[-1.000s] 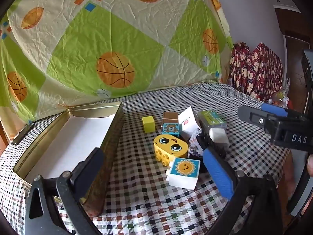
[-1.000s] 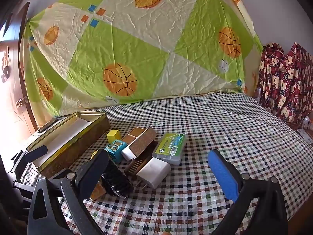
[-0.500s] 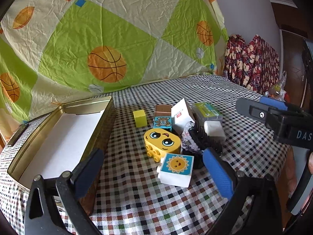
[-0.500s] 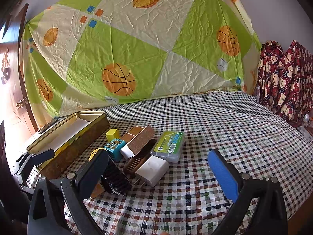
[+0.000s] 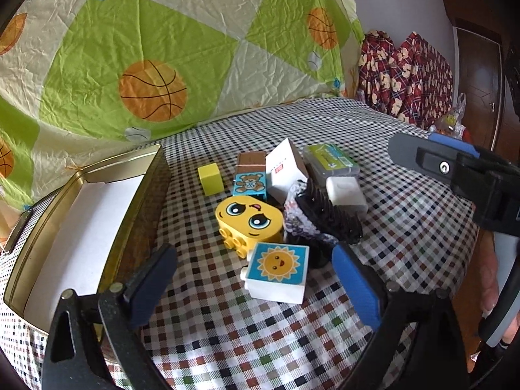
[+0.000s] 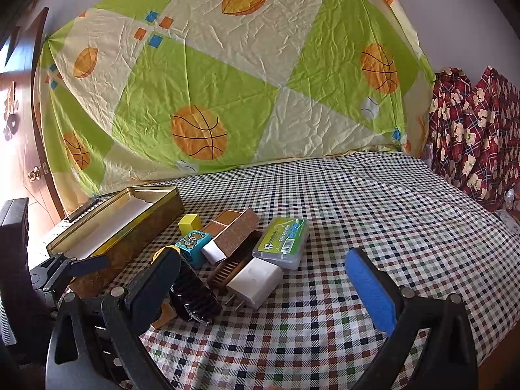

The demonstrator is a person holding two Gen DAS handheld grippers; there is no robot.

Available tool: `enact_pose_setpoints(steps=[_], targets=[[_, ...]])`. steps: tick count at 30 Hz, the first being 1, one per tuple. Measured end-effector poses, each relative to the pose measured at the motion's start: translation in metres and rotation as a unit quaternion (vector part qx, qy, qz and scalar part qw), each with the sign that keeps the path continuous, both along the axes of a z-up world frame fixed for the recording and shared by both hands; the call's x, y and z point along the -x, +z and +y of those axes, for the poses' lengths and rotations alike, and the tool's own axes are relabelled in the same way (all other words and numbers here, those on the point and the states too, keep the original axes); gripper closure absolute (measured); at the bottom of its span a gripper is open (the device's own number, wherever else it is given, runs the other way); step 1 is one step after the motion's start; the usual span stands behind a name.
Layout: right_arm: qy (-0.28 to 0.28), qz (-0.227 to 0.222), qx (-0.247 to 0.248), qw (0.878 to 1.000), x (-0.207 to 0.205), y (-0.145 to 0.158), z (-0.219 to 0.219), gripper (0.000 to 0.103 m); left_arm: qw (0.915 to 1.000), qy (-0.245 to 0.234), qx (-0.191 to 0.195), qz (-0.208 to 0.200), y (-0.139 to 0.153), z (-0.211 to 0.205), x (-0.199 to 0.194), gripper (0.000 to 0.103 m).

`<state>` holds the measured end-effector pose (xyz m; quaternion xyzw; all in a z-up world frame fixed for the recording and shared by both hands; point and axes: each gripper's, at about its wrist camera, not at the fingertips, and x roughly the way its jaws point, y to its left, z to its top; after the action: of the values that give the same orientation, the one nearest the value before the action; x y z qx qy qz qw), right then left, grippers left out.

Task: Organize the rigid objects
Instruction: 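Move the left tool to the sun-picture block while the right tool approaches the black brush, then close the left tool on the sun block while the right tool closes on the black brush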

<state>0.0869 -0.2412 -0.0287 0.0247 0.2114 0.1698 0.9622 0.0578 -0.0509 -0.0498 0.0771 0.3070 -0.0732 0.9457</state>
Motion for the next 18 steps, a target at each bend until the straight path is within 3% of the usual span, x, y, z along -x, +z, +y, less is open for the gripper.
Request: enact_pose_setpoints(steps=[3, 5, 13, 18], targets=[[0.005, 0.004, -0.001, 1.000, -0.002, -0.002, 0.002, 0.001, 0.9997, -0.017, -0.006, 0.015, -0.003, -0.005, -0.005, 0.029], [0.018, 0.006, 0.002, 1.000, -0.004, -0.003, 0.006, 0.001, 0.9992, -0.030, -0.004, 0.028, -0.007, -0.006, -0.008, 0.060], [0.071, 0.014, 0.044, 0.996, -0.013, -0.015, 0.036, 0.002, 0.9977, -0.025, 0.063, 0.001, -0.001, 0.016, 0.001, 0.064], [0.123, 0.045, 0.054, 0.990, -0.023, -0.019, 0.053, 0.030, 0.9970, 0.005, 0.073, -0.027, 0.003, 0.024, 0.007, 0.064]])
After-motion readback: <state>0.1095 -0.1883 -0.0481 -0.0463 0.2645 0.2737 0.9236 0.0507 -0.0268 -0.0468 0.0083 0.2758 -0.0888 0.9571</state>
